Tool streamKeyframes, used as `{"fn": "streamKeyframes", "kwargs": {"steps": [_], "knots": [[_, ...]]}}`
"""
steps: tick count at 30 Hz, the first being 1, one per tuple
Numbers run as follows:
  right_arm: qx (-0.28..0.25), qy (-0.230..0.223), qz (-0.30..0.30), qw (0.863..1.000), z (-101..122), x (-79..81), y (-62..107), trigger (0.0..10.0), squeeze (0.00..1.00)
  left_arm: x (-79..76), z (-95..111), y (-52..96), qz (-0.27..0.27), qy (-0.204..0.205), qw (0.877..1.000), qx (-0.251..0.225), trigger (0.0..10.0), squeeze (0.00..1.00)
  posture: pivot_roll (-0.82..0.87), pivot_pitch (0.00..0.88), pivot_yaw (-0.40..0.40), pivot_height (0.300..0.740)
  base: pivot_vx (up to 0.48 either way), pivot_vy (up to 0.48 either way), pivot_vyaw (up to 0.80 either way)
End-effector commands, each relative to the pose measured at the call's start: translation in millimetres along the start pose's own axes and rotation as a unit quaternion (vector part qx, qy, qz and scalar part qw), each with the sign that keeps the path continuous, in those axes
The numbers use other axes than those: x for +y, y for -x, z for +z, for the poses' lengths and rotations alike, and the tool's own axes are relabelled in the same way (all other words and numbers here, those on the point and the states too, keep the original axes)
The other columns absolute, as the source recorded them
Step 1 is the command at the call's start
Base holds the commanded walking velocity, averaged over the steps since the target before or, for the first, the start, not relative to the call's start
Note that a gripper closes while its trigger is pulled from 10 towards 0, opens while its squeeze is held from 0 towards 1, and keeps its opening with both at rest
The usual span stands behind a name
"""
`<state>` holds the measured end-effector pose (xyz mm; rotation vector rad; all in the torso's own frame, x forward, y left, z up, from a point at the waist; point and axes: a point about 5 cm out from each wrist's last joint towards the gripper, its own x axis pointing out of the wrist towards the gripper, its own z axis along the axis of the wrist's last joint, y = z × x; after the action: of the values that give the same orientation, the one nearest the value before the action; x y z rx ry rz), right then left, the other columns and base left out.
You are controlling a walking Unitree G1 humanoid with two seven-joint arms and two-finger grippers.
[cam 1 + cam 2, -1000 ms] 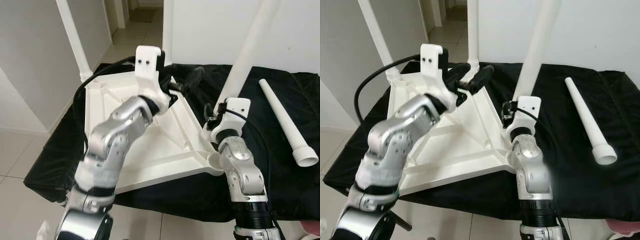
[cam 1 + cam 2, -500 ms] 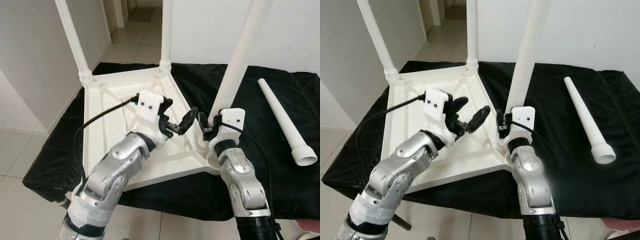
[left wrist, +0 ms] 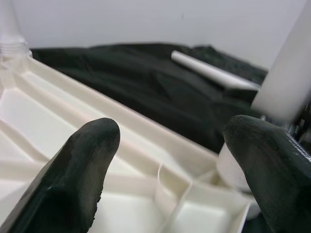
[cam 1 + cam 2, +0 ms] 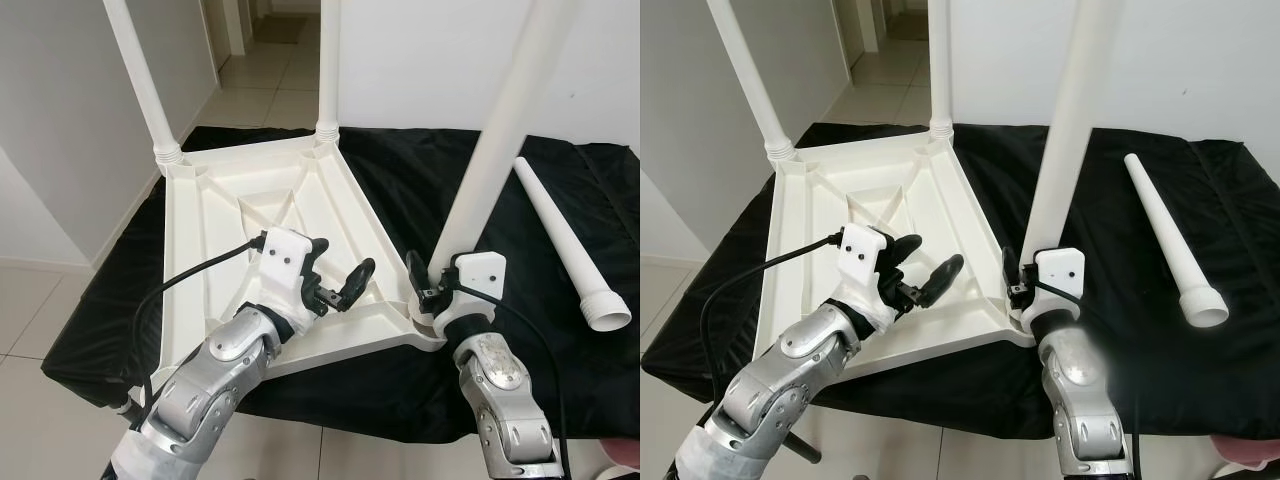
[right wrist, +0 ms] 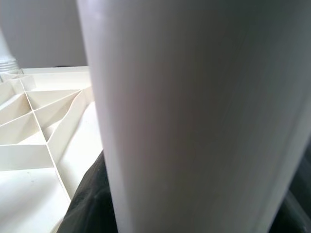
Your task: Building children table
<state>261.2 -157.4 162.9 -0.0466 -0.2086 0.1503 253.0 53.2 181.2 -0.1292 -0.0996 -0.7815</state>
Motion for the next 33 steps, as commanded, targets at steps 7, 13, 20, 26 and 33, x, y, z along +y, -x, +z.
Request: {"fn": "streamKeyframes", "kwargs": {"steps": [7, 13, 20, 26, 33], "knots": [[0.015, 0.012, 0.027, 0.999, -11, 2.4, 7.3, 10.0, 0.0, -16.7, -8, 8.3, -0.153, -0.014, 0.988, 0.015, 10.0, 0.0, -0.09, 0.062, 0.068, 0.74, 0.0, 0.0, 0.0], [0.02, 0.027, 0.054, 0.998, -19, 2.2, 13.8, 10.0, 0.0, -20.3, -12, 10.0, -0.159, 0.012, 0.987, 0.032, 10.0, 0.0, -0.09, 0.059, 0.073, 0.74, 0.0, 0.0, 0.0], [0.028, 0.04, 0.065, 0.997, -26, 0.6, 19.0, 10.0, 0.0, -20.4, -12, 11.4, -0.161, 0.019, 0.986, 0.043, 10.0, 0.0, -0.09, 0.059, 0.075, 0.74, 0.0, 0.0, 0.0], [0.036, 0.05, 0.082, 0.995, -34, 2.3, 26.9, 10.0, 0.0, -19.2, -14, 15.2, -0.163, 0.021, 0.985, 0.057, 10.0, 0.0, -0.08, 0.061, 0.085, 0.74, 0.0, 0.0, 0.0], [0.022, 0.071, 0.133, 0.988, -34, 6.0, 26.0, 10.0, 0.0, -17.1, -13, 14.6, -0.165, 0.018, 0.984, 0.057, 10.0, 0.0, -0.09, 0.06, 0.097, 0.74, 0.0, 0.0, 0.0]]}}
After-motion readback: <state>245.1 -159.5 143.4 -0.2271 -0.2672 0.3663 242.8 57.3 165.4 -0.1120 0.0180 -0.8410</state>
